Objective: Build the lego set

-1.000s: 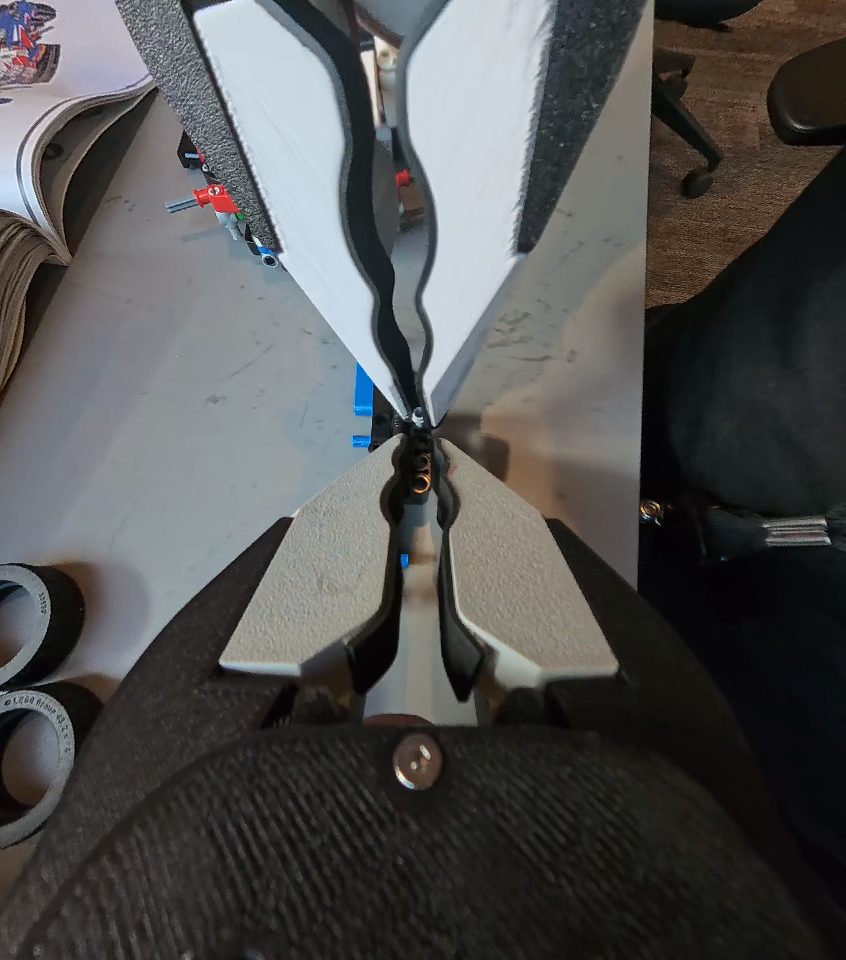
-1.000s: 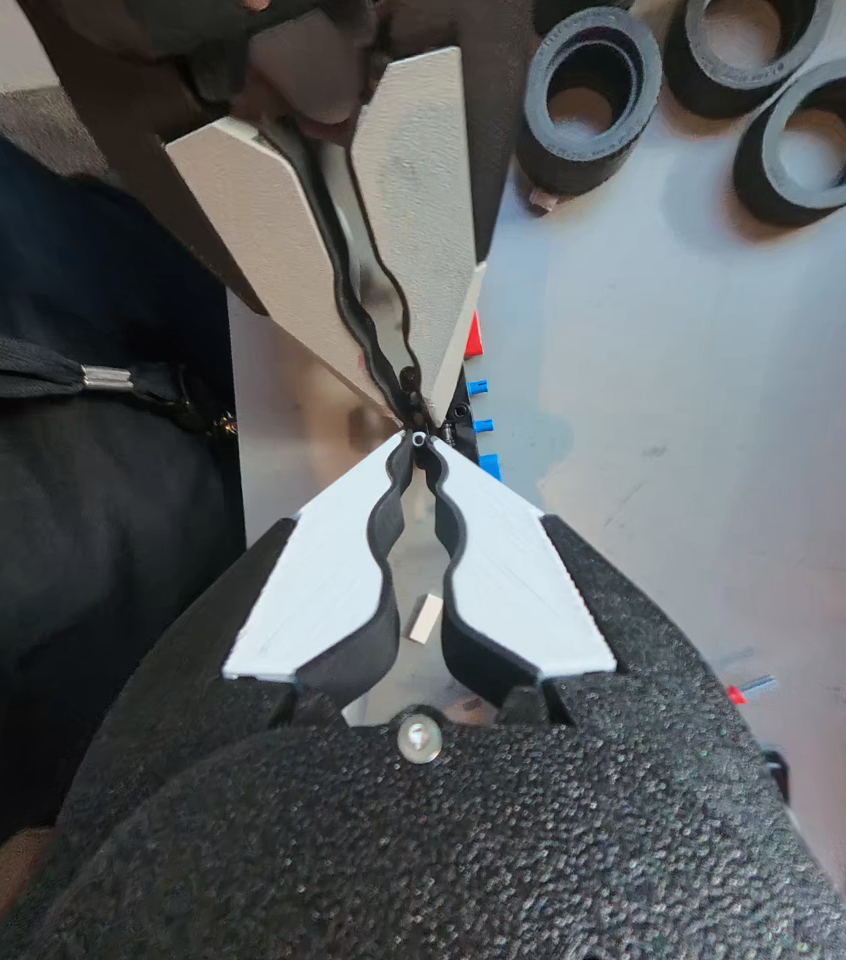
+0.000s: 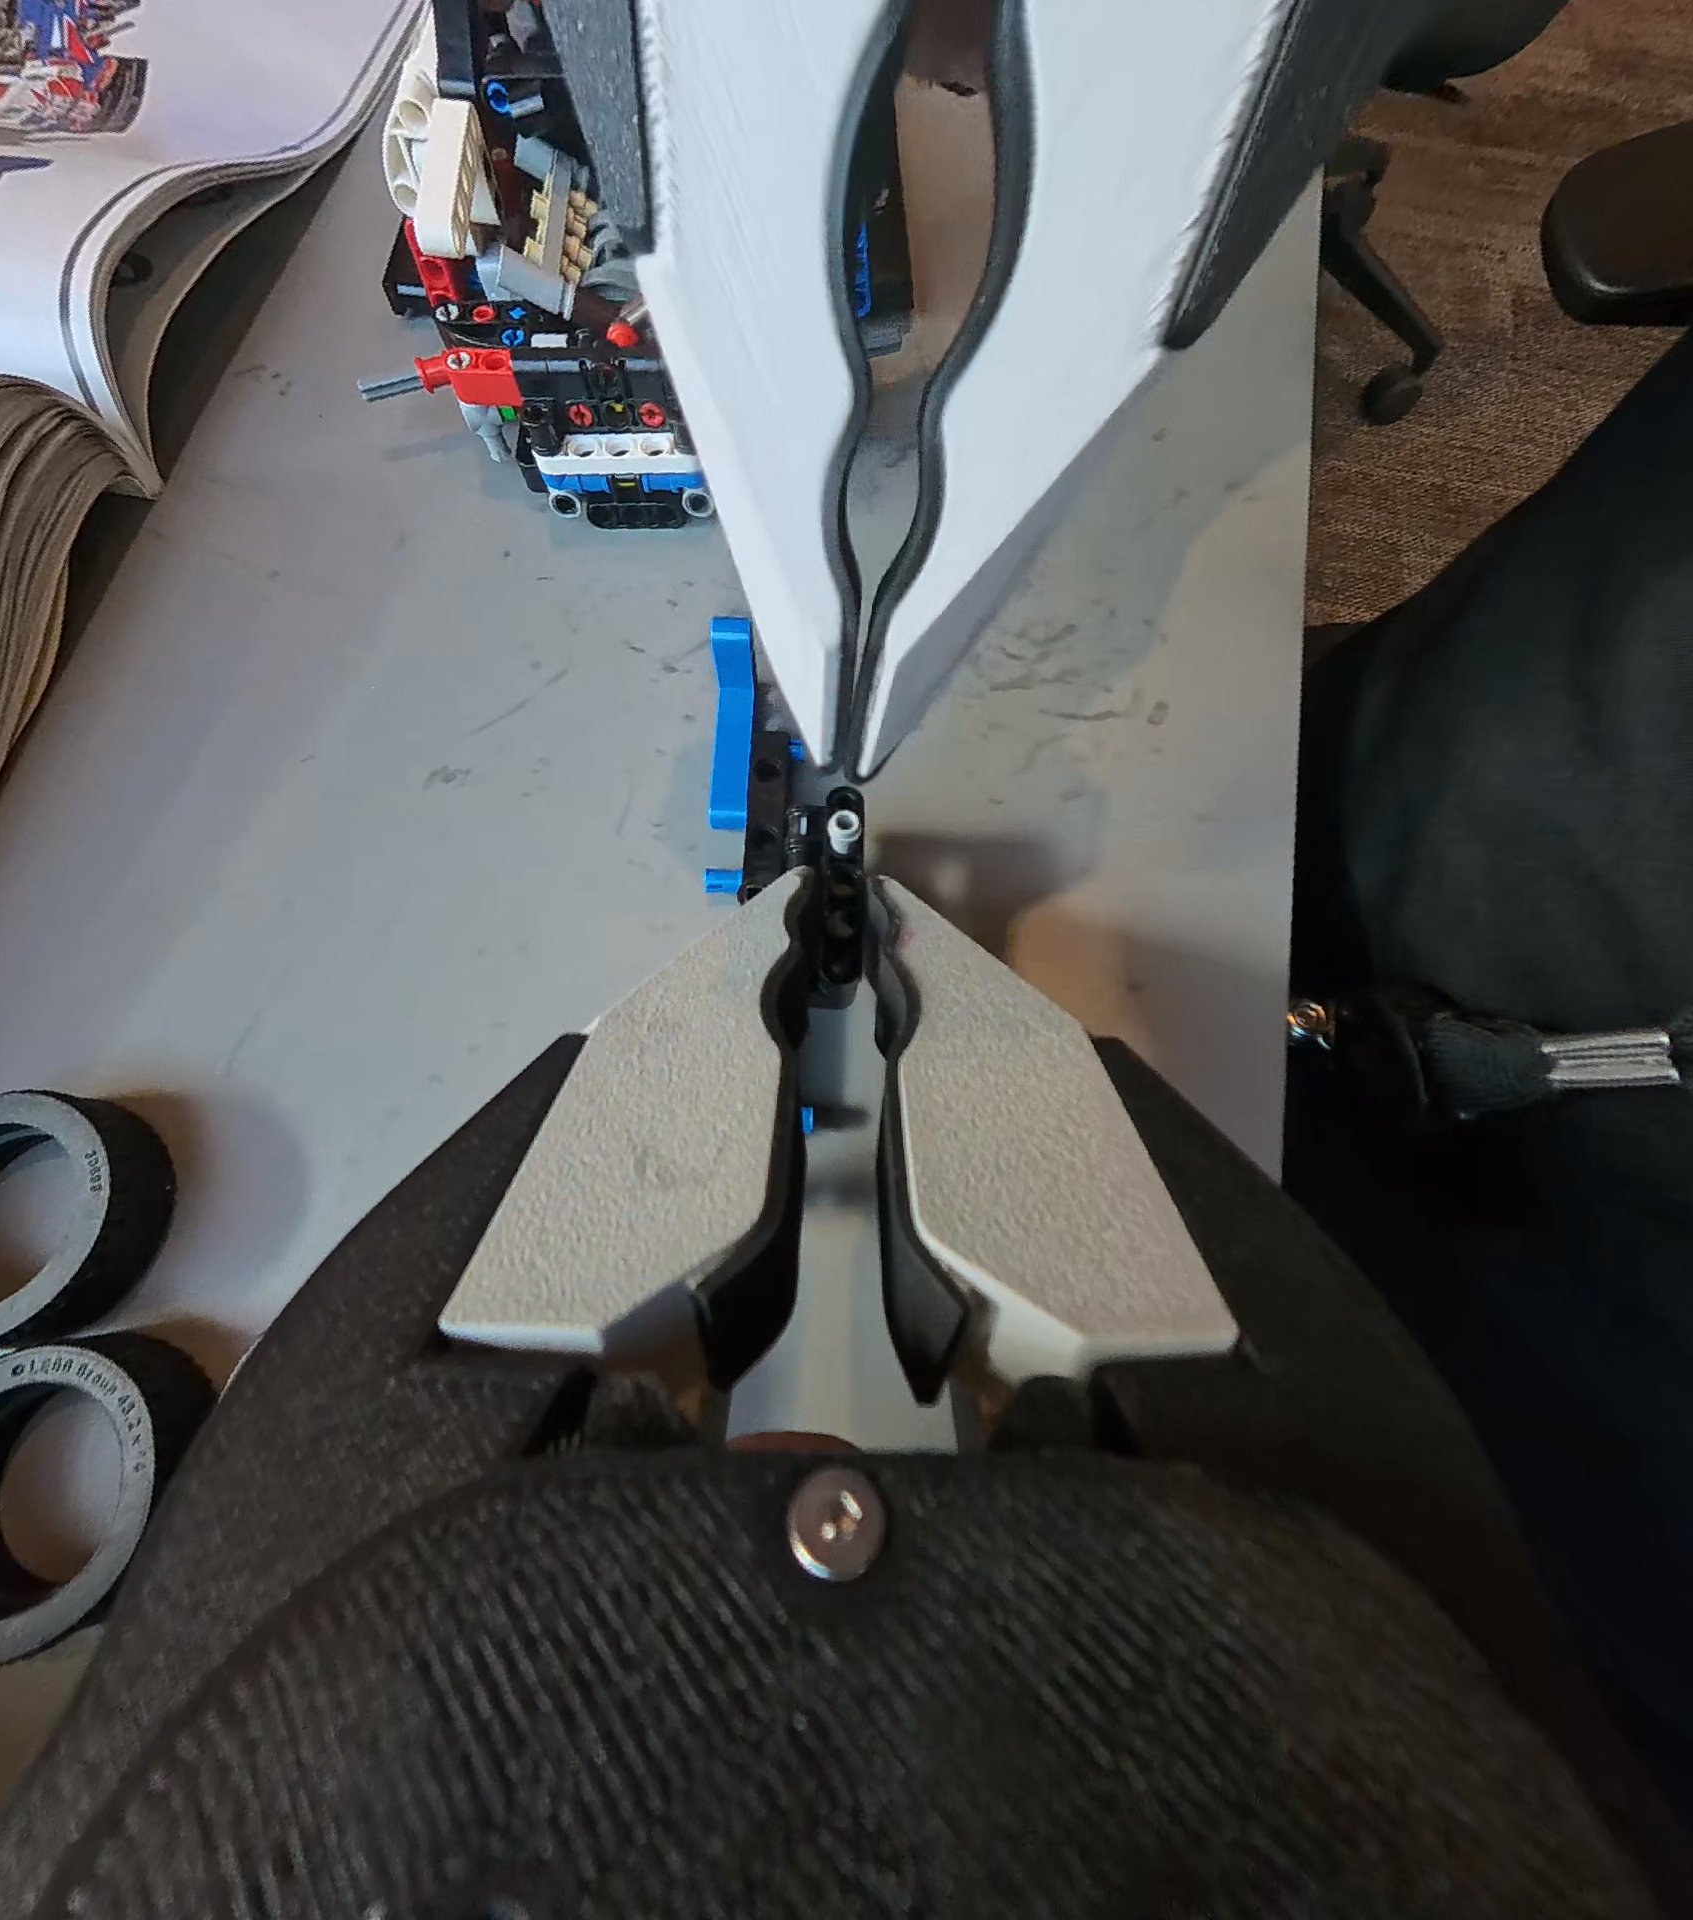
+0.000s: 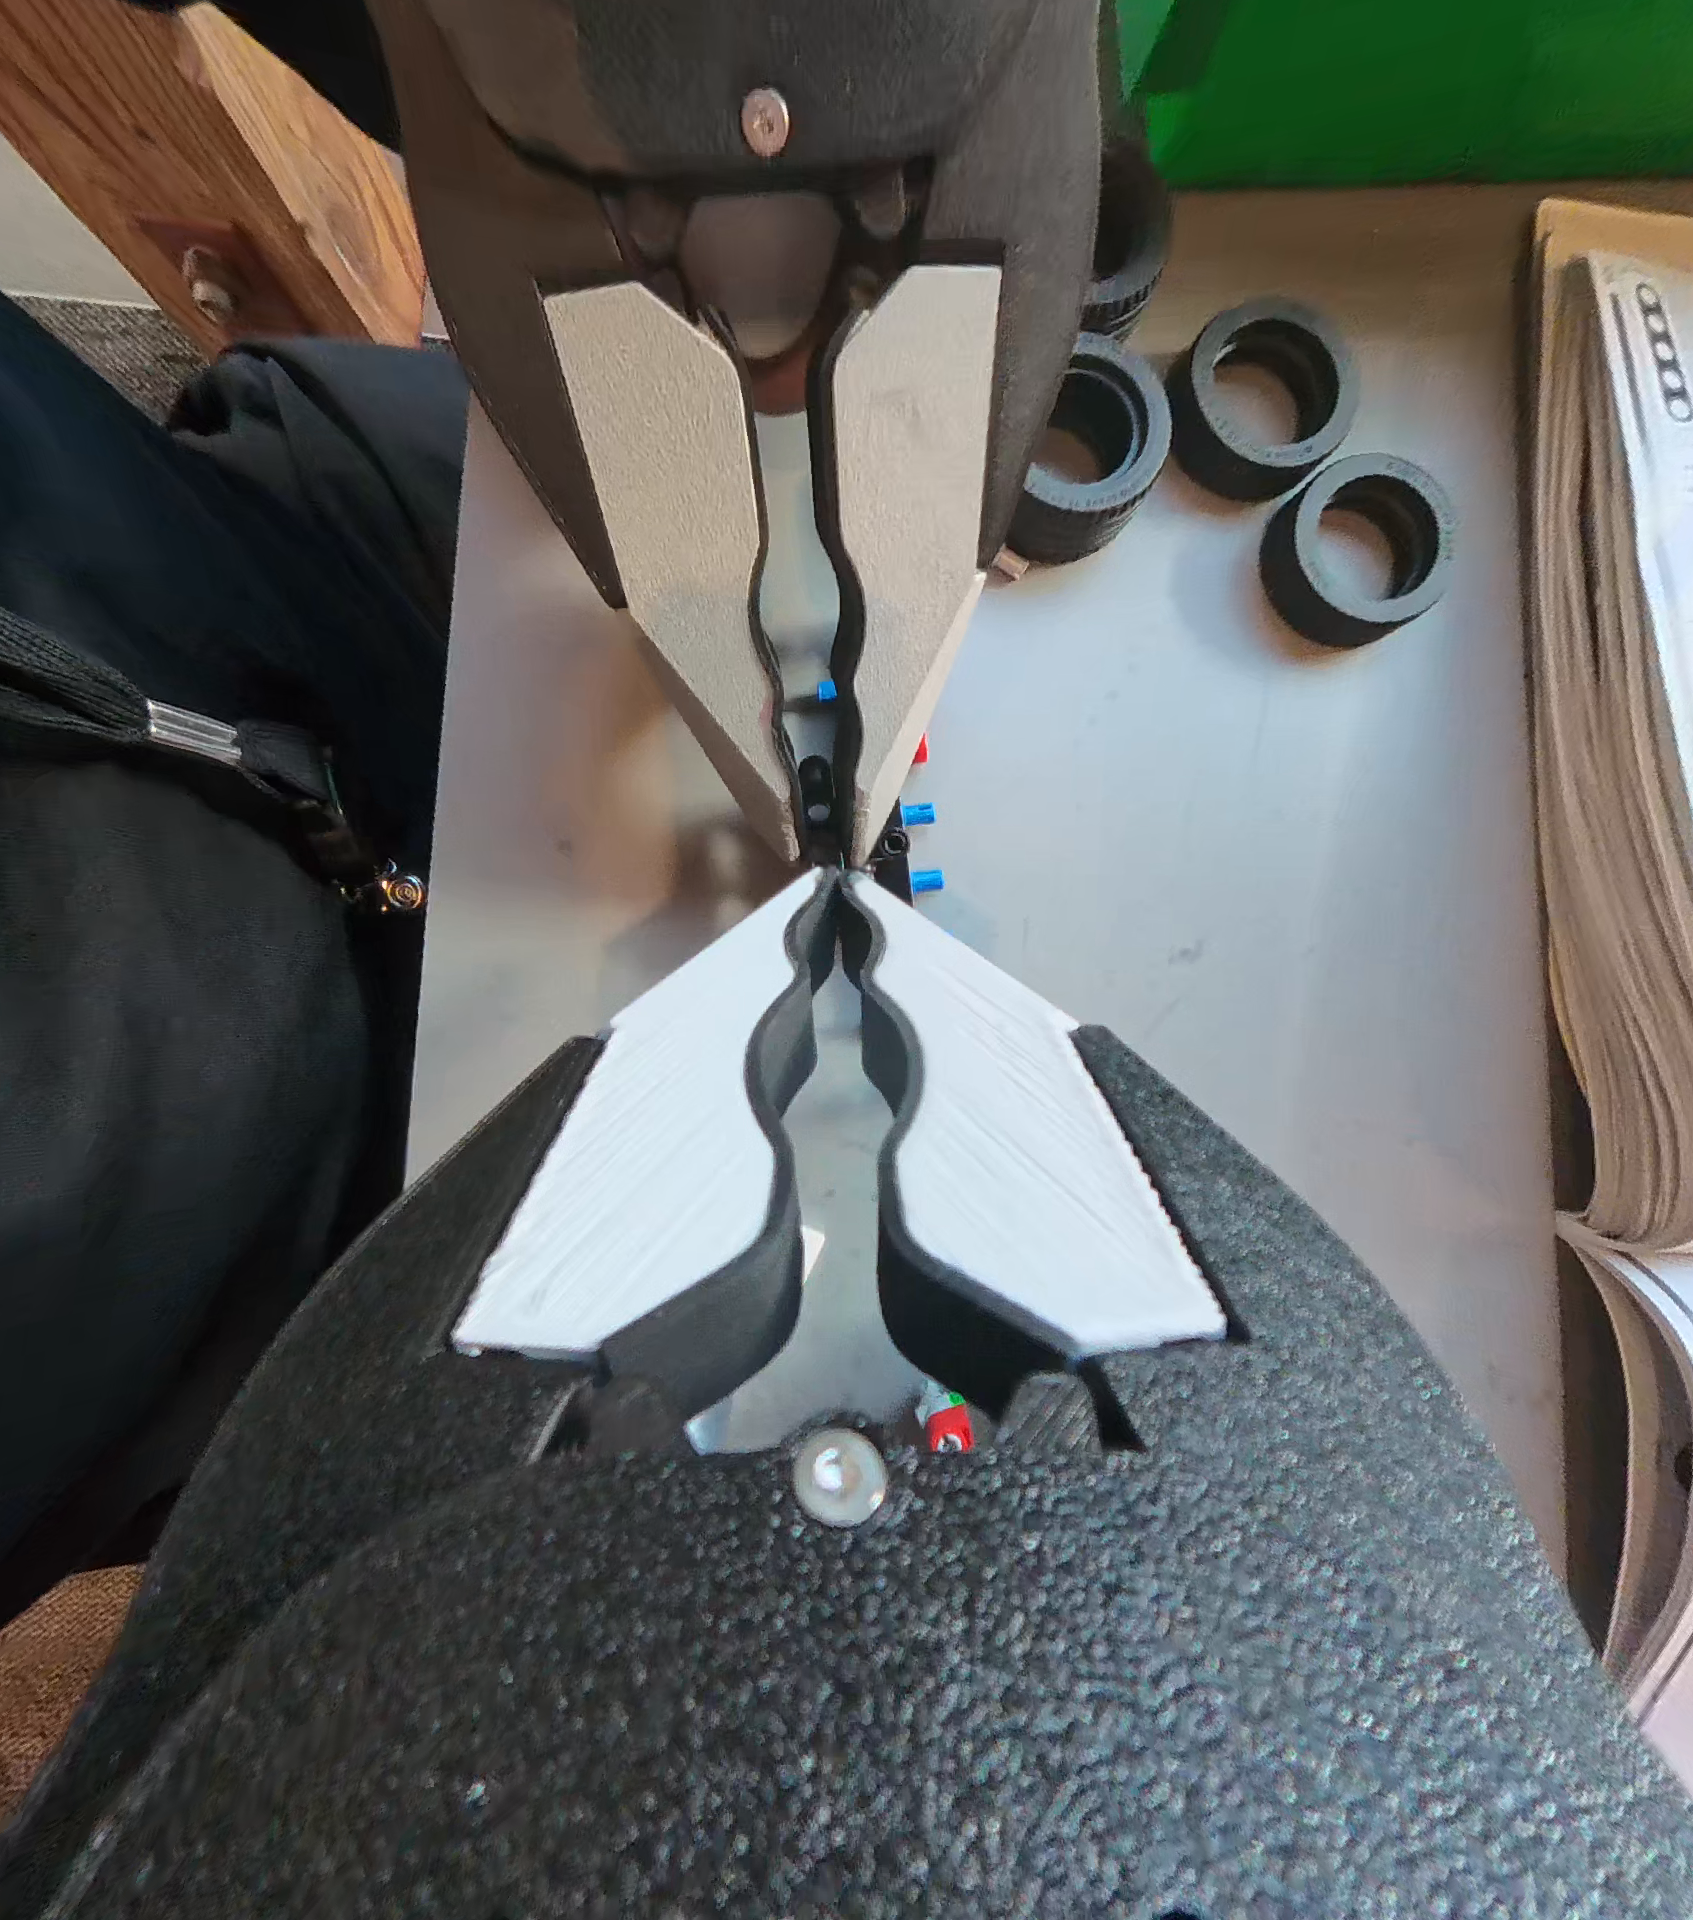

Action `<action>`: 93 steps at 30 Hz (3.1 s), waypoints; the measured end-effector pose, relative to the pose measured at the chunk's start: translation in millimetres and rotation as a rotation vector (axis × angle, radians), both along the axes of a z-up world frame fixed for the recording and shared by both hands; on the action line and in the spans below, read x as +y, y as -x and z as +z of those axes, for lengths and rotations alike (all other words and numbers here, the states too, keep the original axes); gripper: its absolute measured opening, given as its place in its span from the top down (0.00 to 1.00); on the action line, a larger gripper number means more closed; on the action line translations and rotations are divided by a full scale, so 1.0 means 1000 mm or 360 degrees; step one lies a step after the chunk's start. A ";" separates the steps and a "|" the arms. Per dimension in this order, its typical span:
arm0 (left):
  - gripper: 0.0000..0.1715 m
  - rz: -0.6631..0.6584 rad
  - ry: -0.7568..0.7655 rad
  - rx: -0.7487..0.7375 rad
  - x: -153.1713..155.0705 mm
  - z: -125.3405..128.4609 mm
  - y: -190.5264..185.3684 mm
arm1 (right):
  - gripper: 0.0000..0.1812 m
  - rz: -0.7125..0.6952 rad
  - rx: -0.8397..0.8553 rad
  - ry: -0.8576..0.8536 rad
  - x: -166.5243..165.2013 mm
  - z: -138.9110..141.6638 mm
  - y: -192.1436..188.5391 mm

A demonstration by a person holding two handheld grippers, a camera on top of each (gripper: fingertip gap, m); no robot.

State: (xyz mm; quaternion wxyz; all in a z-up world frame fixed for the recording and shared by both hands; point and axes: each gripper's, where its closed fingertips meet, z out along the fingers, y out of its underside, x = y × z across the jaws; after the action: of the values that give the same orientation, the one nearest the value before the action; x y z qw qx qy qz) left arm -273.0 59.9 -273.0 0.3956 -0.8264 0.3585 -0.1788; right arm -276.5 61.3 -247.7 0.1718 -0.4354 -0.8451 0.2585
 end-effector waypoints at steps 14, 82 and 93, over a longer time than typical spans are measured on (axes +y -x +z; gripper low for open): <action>0.97 -0.0005 -0.0002 0.0014 0.000 0.000 0.000 | 1.00 0.0085 -0.0082 -0.0144 -0.002 -0.018 0.000; 0.93 -0.0538 0.0586 0.1465 -0.009 -0.016 0.095 | 0.91 -0.0627 0.0955 0.0511 0.049 0.059 -0.090; 0.96 -0.0454 0.0491 0.1389 -0.002 -0.013 0.093 | 0.91 -0.0632 0.0942 0.0525 0.050 0.055 -0.090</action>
State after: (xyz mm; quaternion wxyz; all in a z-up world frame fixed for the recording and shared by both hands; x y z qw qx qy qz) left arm -365.5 57.7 -285.7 0.0525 -0.8158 0.5702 0.0811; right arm -186.7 111.4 -192.7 0.3826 -0.5187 -0.6055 0.4669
